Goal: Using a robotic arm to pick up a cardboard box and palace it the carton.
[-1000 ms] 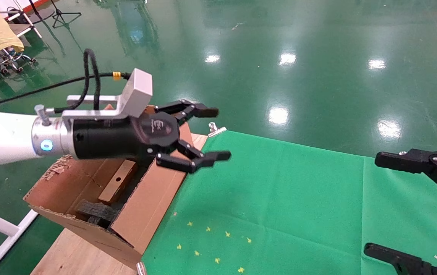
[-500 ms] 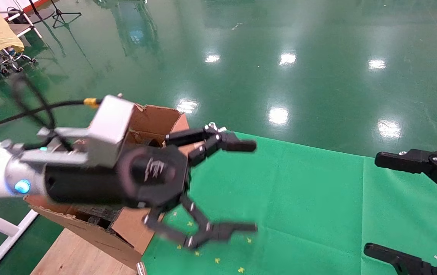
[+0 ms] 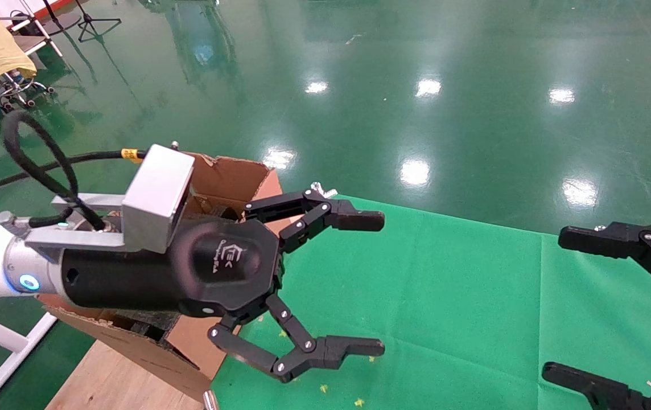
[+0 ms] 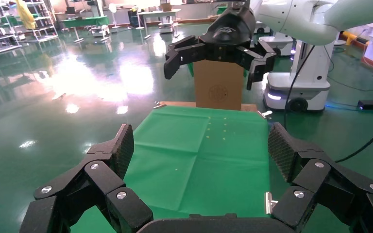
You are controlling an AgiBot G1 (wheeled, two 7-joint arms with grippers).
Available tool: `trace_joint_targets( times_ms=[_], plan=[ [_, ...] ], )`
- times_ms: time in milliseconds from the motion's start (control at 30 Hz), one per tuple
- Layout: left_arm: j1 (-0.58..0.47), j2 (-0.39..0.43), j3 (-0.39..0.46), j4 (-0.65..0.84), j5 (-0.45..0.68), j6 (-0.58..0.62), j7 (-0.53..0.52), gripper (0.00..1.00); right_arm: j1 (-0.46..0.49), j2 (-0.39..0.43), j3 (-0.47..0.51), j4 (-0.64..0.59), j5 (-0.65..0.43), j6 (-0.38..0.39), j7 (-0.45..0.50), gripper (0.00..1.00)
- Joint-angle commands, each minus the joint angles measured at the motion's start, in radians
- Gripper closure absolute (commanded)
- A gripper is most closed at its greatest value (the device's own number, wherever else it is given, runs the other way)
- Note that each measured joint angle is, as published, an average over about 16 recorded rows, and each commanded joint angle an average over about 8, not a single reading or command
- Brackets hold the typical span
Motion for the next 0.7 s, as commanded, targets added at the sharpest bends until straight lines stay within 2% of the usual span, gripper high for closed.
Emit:
trace_joint_targets(
  times_ms=[33,700],
  plan=[
    [-0.003,0.001,0.001,0.004,0.005,-0.001,0.0,0.0,0.0,0.0,0.0,0.0,0.0,0.0,0.0,0.0],
    [-0.014,0.002,0.005,0.017,0.02,-0.004,-0.002,0.0,0.0,0.0,0.0,0.0,0.0,0.0,0.0,0.0]
  ],
)
